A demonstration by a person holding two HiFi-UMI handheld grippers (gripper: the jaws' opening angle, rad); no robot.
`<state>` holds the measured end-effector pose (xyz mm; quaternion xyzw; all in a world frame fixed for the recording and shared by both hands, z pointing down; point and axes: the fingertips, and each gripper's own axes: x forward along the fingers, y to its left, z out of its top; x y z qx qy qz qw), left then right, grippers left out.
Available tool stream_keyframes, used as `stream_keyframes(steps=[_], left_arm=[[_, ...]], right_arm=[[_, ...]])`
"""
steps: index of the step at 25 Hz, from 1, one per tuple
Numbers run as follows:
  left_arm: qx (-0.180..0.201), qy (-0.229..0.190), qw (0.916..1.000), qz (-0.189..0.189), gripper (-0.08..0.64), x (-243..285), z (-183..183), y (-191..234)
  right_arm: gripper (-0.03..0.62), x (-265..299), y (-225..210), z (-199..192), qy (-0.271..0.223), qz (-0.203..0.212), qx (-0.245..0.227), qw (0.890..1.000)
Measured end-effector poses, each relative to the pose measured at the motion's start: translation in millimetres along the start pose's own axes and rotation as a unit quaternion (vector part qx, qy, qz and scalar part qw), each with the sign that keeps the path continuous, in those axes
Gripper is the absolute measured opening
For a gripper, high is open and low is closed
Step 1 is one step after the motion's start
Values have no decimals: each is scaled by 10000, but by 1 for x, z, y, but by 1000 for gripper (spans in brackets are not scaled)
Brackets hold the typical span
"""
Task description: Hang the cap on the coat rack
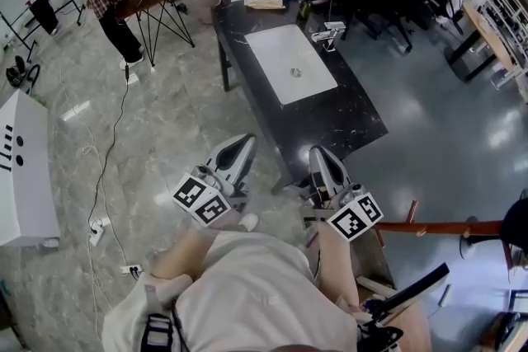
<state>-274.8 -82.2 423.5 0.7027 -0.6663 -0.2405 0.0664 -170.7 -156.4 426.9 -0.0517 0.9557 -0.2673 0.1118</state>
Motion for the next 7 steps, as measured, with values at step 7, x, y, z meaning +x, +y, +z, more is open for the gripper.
stream_keyframes(steps=[7], left_arm=[[-59,53,10000,40,8,4,-3,-1]], right_arm=[[23,-3,-4,3,31,-35,-2,10000]])
